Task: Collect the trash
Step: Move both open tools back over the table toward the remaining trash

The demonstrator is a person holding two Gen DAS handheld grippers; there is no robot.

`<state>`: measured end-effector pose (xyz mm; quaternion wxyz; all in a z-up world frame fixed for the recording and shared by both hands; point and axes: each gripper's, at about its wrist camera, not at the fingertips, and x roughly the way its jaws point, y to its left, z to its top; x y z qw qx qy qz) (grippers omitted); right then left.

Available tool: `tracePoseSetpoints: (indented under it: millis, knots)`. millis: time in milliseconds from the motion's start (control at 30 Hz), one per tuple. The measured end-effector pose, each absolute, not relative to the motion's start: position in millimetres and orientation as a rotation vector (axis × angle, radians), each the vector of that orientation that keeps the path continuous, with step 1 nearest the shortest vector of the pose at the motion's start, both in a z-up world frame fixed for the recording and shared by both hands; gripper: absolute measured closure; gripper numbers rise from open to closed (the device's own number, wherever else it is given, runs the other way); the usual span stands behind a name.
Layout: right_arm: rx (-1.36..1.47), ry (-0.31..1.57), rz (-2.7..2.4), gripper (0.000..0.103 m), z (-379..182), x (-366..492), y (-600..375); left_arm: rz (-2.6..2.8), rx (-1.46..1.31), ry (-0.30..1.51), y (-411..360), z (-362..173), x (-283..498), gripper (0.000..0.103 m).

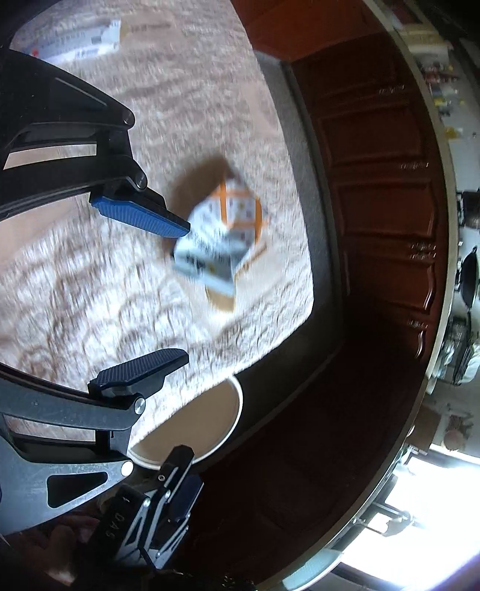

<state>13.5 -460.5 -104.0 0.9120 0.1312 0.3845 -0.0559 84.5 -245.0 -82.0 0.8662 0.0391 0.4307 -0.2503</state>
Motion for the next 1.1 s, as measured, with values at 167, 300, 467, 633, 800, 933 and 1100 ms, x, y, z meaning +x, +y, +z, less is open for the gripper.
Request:
tracePoseSetpoints:
  millis: [167,300,467,633,800,933,1100]
  knots:
    - [0.263,0.789,-0.070,0.034,-100.1,21.8,-433.8,-0.457,0.067,0.877,-204.8,-80.1,79.4,0.042]
    - [0.226,0.793,-0.027,0.034,-97.9,30.2,-407.9,-0.399,0.074,0.861,-174.9,-80.3,78.1,0.042]
    - [0.184,0.804,0.028,0.034,-97.9,39.5,-373.3,-0.322,0.081,0.843,-139.1,-80.3,75.4,0.042]
    - [0.148,0.818,0.076,0.033,-100.1,48.6,-344.6,-0.269,0.071,0.845,-112.2,-82.2,75.3,0.042]
    - [0.112,0.835,0.122,0.030,-103.5,56.0,-318.6,-0.227,0.049,0.855,-88.0,-85.4,75.9,0.042]
    - [0.090,0.849,0.148,0.030,-106.7,61.2,-305.0,-0.201,0.041,0.866,-71.9,-87.8,76.2,0.042]
    - [0.071,0.861,0.167,0.029,-108.8,66.3,-294.4,-0.169,0.029,0.886,-52.8,-92.8,77.6,0.042]
